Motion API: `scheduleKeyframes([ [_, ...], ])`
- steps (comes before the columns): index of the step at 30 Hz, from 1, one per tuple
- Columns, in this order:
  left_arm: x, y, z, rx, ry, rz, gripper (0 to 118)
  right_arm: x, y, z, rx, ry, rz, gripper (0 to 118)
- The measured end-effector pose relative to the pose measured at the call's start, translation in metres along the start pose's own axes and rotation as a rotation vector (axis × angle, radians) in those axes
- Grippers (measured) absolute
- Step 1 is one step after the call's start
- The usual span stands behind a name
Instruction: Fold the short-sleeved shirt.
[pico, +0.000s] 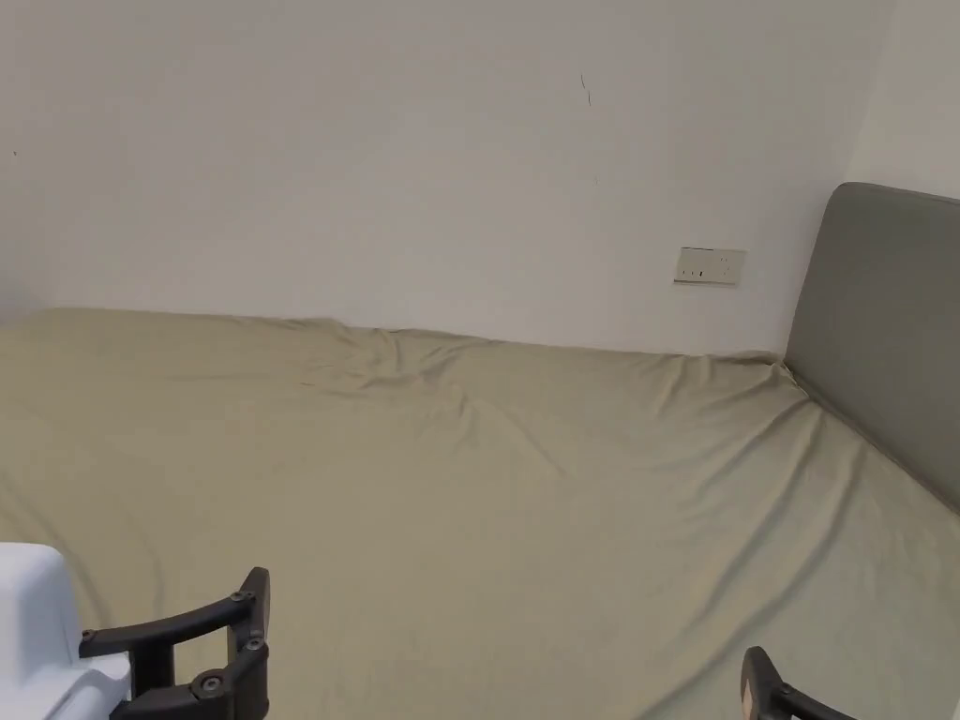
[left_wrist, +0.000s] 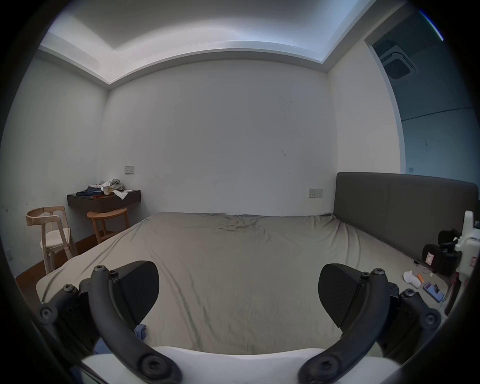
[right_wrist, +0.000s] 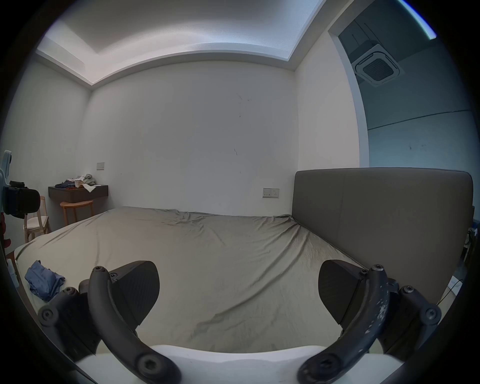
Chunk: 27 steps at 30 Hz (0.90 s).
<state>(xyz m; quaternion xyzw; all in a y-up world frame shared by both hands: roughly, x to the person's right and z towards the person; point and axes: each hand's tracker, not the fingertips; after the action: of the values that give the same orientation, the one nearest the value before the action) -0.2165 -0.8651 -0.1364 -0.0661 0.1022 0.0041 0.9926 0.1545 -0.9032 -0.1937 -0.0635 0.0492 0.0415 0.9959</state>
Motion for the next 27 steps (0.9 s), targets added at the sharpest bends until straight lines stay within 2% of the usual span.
scheduleKeyframes([
  [27,0.0074,-0.0041,-0.0090,-0.041,-0.010,-0.030,118,0.0010,-0.0010,-0.0054,-0.022,-0.012,-0.007,118],
])
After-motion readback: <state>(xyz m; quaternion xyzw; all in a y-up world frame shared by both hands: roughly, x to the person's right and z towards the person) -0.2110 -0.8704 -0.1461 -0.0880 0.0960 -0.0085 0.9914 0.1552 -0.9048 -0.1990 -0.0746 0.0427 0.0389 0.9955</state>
